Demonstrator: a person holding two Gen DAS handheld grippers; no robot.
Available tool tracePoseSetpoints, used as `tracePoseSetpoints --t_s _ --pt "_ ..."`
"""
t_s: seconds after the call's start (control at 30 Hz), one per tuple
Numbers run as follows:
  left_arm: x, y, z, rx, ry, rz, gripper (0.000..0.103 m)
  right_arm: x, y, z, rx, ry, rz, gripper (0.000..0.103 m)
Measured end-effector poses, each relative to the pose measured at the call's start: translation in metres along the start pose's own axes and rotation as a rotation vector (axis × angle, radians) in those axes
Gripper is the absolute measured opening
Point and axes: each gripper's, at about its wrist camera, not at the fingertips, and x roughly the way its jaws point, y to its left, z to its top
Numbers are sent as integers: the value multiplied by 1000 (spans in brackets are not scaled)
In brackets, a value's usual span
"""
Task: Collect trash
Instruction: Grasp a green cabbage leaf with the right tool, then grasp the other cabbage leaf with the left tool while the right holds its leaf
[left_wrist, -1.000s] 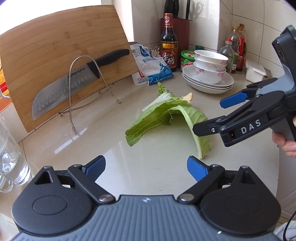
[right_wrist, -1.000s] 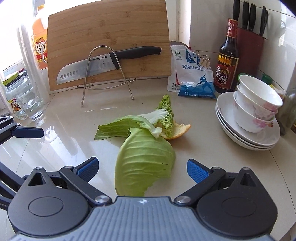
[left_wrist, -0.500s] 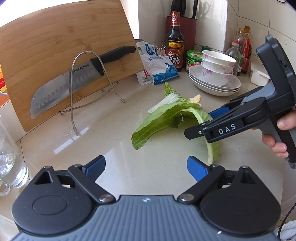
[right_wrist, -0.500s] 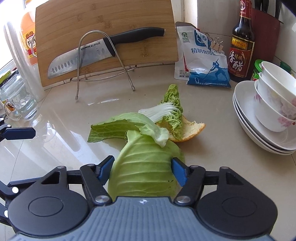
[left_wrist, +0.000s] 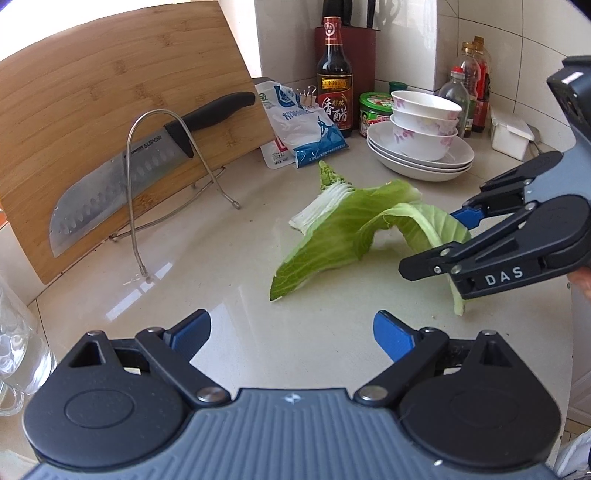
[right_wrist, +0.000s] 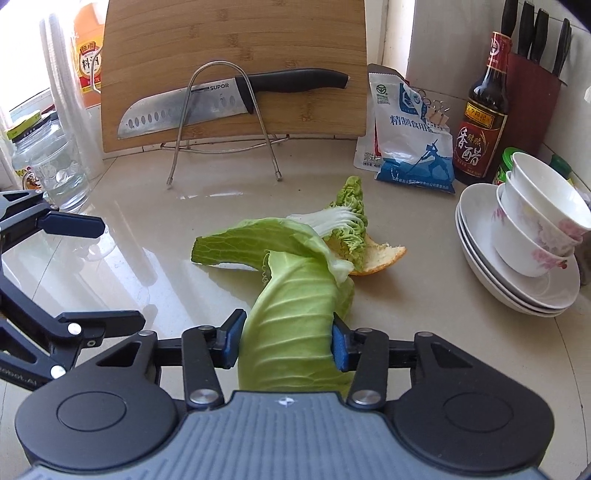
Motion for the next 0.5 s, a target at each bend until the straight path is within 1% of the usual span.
tracePoseSetpoints --t_s 0.17,0.27,0.47,0.5 --pt "5 -4 5 51 -4 -10 94 -15 0 -13 -18 14 -29 52" --pt "9 -7 10 79 -6 -21 94 -23 -4 -22 2 18 -46 52" --pt "28 -16 22 114 2 -83 95 -43 -7 -38 64 5 -106 52" --pt "34 -18 24 117 12 -75 94 -47 -9 -40 81 4 -115 52"
